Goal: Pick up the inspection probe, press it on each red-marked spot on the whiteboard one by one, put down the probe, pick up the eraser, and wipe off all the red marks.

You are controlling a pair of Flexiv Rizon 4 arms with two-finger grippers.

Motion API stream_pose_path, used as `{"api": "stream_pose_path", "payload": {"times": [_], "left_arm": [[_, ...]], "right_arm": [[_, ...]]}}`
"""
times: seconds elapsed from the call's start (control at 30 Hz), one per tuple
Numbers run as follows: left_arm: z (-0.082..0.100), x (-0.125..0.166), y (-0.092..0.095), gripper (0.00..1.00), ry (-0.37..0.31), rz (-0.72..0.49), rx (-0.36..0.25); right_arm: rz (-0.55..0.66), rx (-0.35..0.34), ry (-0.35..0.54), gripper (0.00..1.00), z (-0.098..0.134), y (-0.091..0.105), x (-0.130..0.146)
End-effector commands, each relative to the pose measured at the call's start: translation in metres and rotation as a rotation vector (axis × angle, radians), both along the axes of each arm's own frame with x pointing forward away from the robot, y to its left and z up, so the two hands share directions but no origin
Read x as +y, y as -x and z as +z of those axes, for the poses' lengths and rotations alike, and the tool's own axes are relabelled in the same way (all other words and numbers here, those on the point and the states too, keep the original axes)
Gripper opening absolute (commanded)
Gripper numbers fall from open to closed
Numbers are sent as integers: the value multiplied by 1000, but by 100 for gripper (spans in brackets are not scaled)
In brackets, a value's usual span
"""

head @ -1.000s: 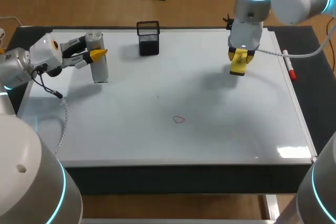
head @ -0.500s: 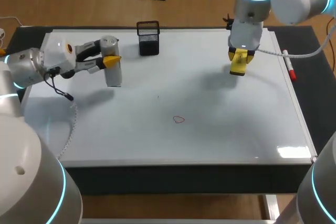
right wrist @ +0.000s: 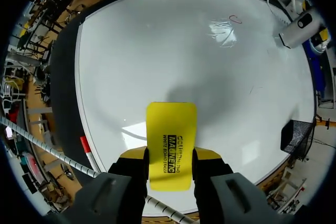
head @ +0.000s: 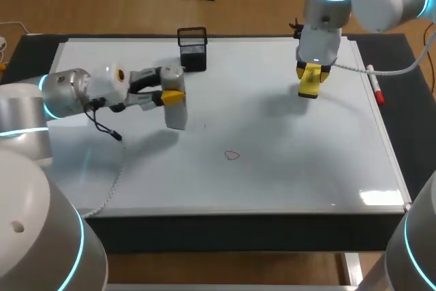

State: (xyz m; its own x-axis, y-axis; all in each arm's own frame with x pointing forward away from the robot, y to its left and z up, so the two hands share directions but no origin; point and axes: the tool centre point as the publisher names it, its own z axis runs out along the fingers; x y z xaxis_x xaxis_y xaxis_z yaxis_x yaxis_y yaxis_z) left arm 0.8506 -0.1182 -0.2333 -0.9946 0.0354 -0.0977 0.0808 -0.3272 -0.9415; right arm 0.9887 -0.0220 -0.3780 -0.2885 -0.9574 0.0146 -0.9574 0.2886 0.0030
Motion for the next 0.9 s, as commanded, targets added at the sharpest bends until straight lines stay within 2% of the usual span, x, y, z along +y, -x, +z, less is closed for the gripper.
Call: {"api": "stream_pose_path", "payload": {"times": [0.03,0.4,0.9], "left_arm": [[-5,-21,7,0,25,-63,1],[-8,-54,39,0,82,-198,13],[-20,-103,57,0,63,-331,57]], "right_arm": [[2,-1,2,0,1,0,-1],[2,-1,2,0,1,0,-1],[2,-1,2,0,1,0,-1]]}}
